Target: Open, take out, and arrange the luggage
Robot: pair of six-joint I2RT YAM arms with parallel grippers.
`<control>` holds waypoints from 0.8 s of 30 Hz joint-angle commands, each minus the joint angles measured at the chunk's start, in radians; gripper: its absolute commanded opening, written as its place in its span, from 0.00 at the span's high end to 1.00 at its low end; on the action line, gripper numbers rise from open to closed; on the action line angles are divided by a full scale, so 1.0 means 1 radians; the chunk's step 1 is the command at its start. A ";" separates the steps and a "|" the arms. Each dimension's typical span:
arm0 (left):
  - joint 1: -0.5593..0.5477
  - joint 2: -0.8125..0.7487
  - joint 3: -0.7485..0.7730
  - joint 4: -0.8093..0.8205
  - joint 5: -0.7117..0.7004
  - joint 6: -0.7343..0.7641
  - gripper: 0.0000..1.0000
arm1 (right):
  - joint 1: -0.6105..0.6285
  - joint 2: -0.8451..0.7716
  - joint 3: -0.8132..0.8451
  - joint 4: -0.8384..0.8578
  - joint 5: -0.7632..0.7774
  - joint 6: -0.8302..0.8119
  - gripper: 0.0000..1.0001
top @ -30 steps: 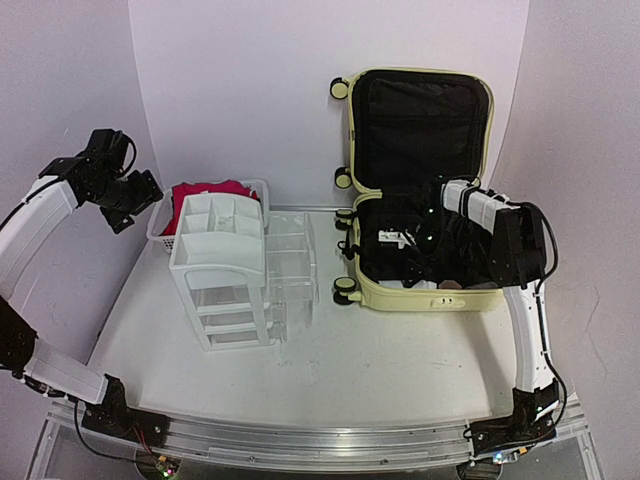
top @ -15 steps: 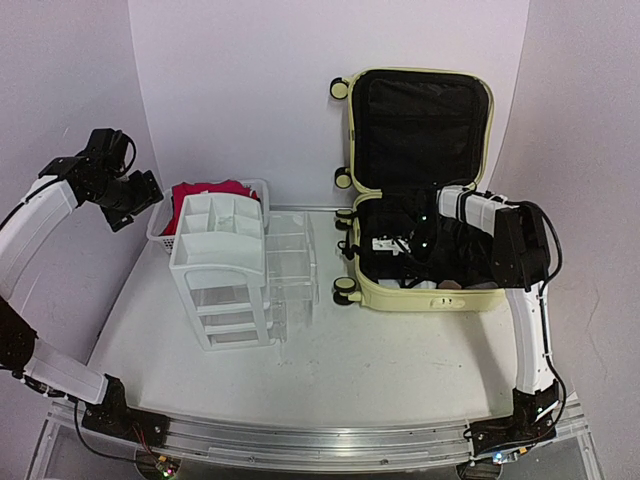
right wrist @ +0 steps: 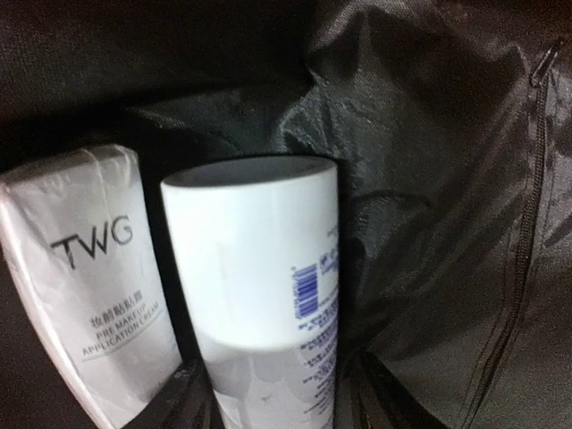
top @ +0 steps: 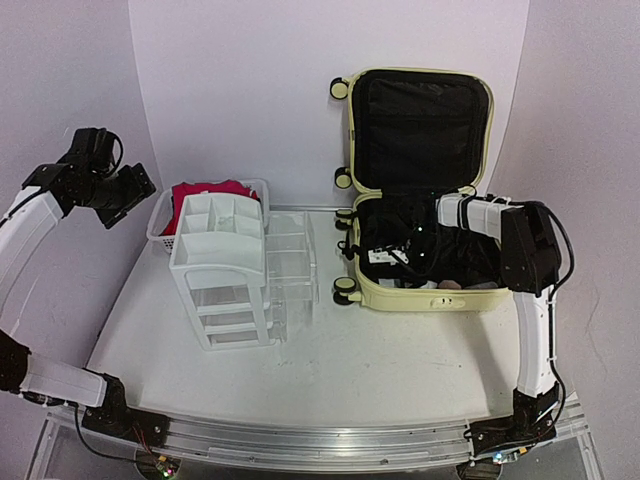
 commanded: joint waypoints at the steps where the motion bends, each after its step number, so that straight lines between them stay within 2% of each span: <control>1: 0.002 -0.057 -0.014 0.055 -0.014 -0.018 0.14 | 0.005 -0.027 -0.041 0.179 0.028 0.047 0.52; 3: 0.003 -0.059 -0.011 0.055 -0.003 -0.008 0.14 | 0.005 -0.069 -0.053 0.178 0.026 0.070 0.59; 8: 0.002 -0.063 -0.002 0.061 0.010 0.001 0.14 | 0.005 -0.156 -0.075 0.178 0.024 0.195 0.63; 14: 0.002 -0.066 -0.007 0.077 0.027 0.017 0.14 | 0.001 -0.177 -0.038 0.171 0.048 0.332 0.64; 17: 0.003 -0.074 -0.015 0.085 0.030 0.011 0.14 | -0.007 -0.172 -0.004 0.171 0.054 0.426 0.70; 19: 0.003 -0.077 -0.018 0.090 0.032 0.010 0.14 | -0.016 -0.175 0.005 0.175 0.051 0.503 0.77; 24: 0.002 -0.077 -0.019 0.105 0.043 0.006 0.14 | -0.030 -0.176 0.027 0.183 0.029 0.686 0.83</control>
